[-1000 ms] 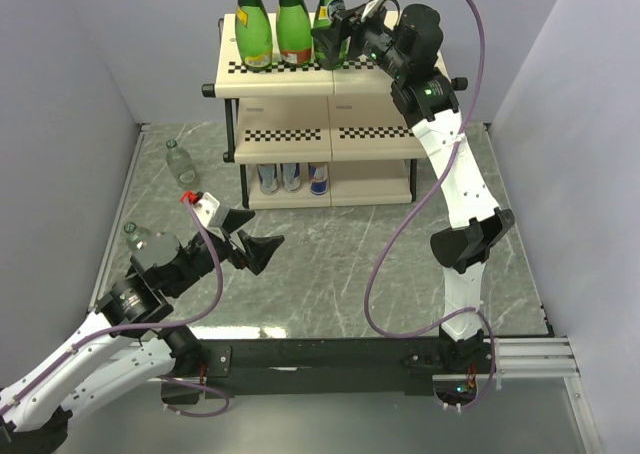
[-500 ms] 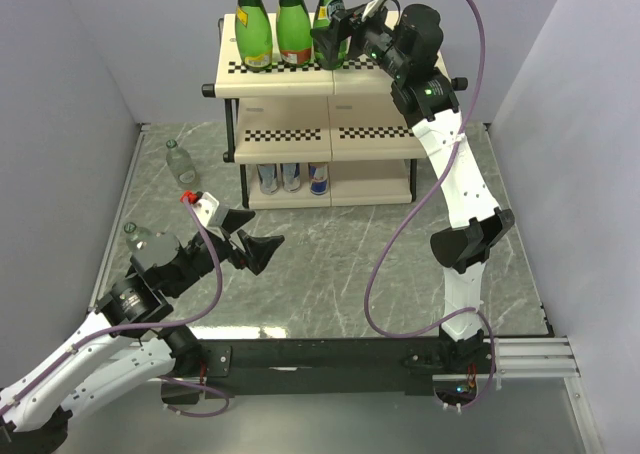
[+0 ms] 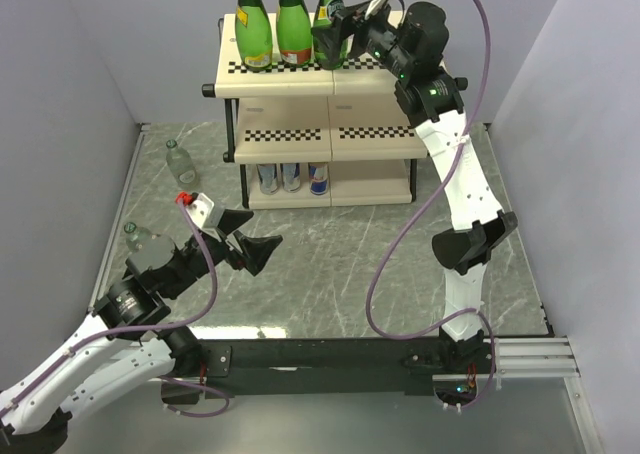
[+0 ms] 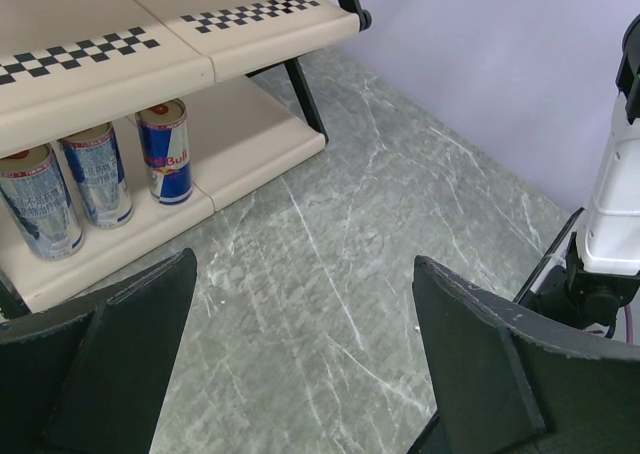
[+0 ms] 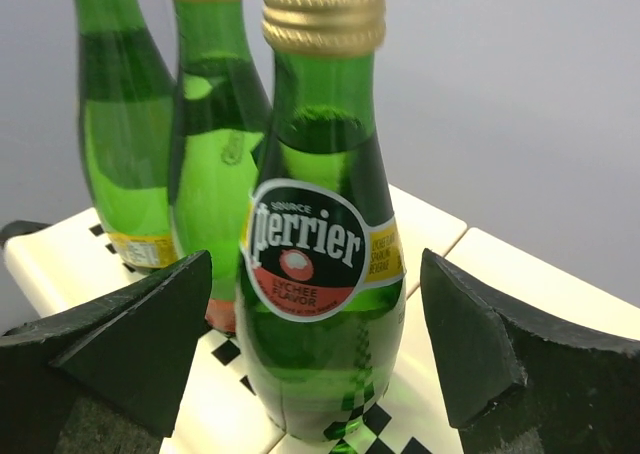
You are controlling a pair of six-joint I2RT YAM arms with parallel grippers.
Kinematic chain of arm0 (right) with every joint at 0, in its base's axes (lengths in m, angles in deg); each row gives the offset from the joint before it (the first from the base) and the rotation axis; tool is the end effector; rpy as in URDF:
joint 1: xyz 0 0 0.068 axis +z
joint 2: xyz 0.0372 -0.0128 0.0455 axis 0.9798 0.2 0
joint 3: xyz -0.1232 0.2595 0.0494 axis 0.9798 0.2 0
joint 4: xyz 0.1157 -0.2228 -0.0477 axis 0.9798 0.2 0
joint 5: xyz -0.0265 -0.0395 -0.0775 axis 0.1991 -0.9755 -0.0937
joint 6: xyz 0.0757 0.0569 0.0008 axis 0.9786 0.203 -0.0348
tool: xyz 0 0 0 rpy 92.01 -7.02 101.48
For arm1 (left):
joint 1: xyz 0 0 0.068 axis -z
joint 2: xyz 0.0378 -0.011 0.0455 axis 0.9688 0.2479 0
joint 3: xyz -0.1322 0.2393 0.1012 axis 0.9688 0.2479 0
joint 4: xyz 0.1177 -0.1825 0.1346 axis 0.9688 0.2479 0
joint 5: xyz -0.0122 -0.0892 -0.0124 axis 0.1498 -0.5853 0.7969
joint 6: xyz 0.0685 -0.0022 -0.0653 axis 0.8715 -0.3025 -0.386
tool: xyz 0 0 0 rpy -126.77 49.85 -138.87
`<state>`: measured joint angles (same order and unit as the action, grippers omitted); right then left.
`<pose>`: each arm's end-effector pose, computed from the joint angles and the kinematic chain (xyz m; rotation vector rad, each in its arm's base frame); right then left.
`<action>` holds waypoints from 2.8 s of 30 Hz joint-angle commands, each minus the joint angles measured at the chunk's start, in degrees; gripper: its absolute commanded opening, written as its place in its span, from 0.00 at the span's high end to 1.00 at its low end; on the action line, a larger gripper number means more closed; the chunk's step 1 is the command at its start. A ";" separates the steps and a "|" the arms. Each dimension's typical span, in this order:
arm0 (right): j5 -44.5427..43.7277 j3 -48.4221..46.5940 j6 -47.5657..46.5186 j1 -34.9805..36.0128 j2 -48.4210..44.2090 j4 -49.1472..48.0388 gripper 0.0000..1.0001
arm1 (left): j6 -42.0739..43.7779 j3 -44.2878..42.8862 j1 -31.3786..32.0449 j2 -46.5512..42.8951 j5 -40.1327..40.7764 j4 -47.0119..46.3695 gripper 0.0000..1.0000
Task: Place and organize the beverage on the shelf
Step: Adjust the drink on the shelf, then move the drink to the center of the board.
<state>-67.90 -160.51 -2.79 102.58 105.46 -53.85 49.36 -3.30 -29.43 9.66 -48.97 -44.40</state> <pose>0.4165 0.2187 0.5758 -0.5865 1.2405 0.5708 0.1088 -0.1107 0.3711 0.4170 1.5603 -0.8182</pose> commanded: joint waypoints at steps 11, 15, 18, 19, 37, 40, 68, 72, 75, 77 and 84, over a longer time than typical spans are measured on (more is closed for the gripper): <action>2.84 -3.46 0.71 0.05 -6.87 0.38 0.09 | -1.15 -0.39 -0.16 -0.88 -0.88 -1.73 0.05; 3.28 -3.99 0.80 -0.04 -8.27 0.73 0.08 | 0.08 -2.32 -0.16 1.75 -0.88 -1.29 0.05; 3.37 -3.81 0.01 0.05 -9.94 1.78 0.08 | 0.61 -4.25 -0.16 4.30 -0.88 -1.73 0.05; 3.28 -3.20 -0.26 -0.12 -10.56 1.96 0.08 | 0.70 -4.52 -0.16 5.43 -0.88 -1.82 0.05; 11.53 36.89 -14.31 -0.04 -44.02 12.42 0.08 | -6.15 -4.44 -23.79 13.27 -5.53 -3.22 0.07; 11.89 50.56 -16.69 -0.04 -53.26 13.38 0.09 | -7.73 -0.41 -30.47 12.92 -7.38 -4.27 0.07; 24.99 93.48 -20.12 -0.39 -68.48 4.69 0.14 | 6.22 -16.64 -57.29 52.72 0.26 -20.71 0.25; 24.82 93.57 -20.47 -0.21 -67.78 5.04 0.15 | 8.26 -20.43 -57.38 59.31 -1.58 -22.29 0.28; 24.55 93.40 -20.91 -0.13 -66.99 5.39 0.15 | 8.96 -22.19 -57.38 62.30 -3.16 -23.96 0.29; 24.29 93.39 -21.09 -0.04 -66.46 5.48 0.15 | 9.83 -23.85 -57.38 63.71 -3.43 -24.14 0.30; 23.85 92.87 -22.41 0.40 -64.35 6.80 0.15 | 13.27 -28.34 -57.38 69.33 -6.42 -23.70 0.37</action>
<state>-44.01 -67.22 -23.89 102.39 40.53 -46.81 59.72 -27.93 -86.72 77.55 -52.62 -65.47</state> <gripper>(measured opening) 0.849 0.640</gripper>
